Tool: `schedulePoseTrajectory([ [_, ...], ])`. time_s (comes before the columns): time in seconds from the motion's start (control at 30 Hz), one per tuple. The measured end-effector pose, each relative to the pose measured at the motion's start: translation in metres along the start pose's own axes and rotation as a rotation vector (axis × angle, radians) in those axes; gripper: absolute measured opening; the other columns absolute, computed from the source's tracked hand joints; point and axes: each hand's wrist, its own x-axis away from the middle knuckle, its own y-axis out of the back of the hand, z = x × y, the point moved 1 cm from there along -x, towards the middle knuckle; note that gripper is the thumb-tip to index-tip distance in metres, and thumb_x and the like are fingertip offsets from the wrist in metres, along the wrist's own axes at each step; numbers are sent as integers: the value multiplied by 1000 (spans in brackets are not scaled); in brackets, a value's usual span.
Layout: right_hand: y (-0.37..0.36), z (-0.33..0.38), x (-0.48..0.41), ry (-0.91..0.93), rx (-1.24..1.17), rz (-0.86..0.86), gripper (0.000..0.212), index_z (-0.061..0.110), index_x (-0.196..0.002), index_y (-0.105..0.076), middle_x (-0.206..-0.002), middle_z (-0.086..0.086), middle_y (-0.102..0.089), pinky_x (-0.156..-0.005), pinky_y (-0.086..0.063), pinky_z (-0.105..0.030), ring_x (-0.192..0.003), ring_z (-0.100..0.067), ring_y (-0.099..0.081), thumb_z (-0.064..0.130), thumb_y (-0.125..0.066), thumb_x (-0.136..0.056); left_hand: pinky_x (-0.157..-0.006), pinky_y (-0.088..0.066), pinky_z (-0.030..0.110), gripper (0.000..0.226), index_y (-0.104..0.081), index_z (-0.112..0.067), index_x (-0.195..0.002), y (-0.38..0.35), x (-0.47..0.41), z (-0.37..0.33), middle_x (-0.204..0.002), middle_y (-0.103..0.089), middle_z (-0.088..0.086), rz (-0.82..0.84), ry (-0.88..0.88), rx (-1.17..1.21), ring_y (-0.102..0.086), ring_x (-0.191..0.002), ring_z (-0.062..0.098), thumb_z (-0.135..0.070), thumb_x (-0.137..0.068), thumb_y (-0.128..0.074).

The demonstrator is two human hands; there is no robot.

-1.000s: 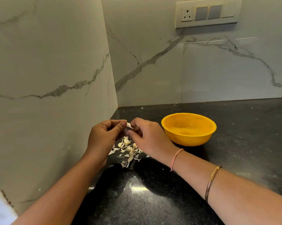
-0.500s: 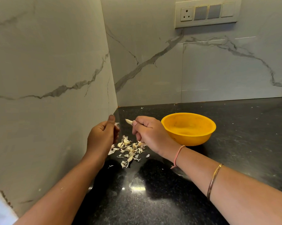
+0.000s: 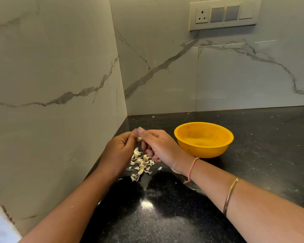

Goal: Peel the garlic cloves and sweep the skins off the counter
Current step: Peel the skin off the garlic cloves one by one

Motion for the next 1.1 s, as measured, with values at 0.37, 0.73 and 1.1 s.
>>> schedulePoseTrajectory([
  [0.37,-4,0,-1,89,-182,-37,43,10,-59,-50,-45,-1,-39,-39,-24,-15,-40,-7,-29,20,-42,-100,-54,-38,21,46,-56,-20,-51,-6,3,-7,-51,-44,-4,102,364,683,-39,-52,8,-29,-95,-47],
  [0.73,-5,-2,-2,89,-47,-89,36,9,-69,-52,-52,-1,-44,-42,-29,-14,-40,-3,-35,23,-40,-100,-50,-39,19,48,-58,-19,-49,-7,3,-9,-47,-48,-4,52,356,718,-43,-46,7,-32,-94,-48],
  [1.1,-1,1,-3,107,43,-35,25,19,-74,-57,-51,13,-47,-46,-30,-10,-43,1,-40,17,-48,-97,-50,-28,24,48,-67,-27,-57,-8,3,-6,-51,-40,-1,24,242,362,-33,-49,11,-43,-95,-42],
])
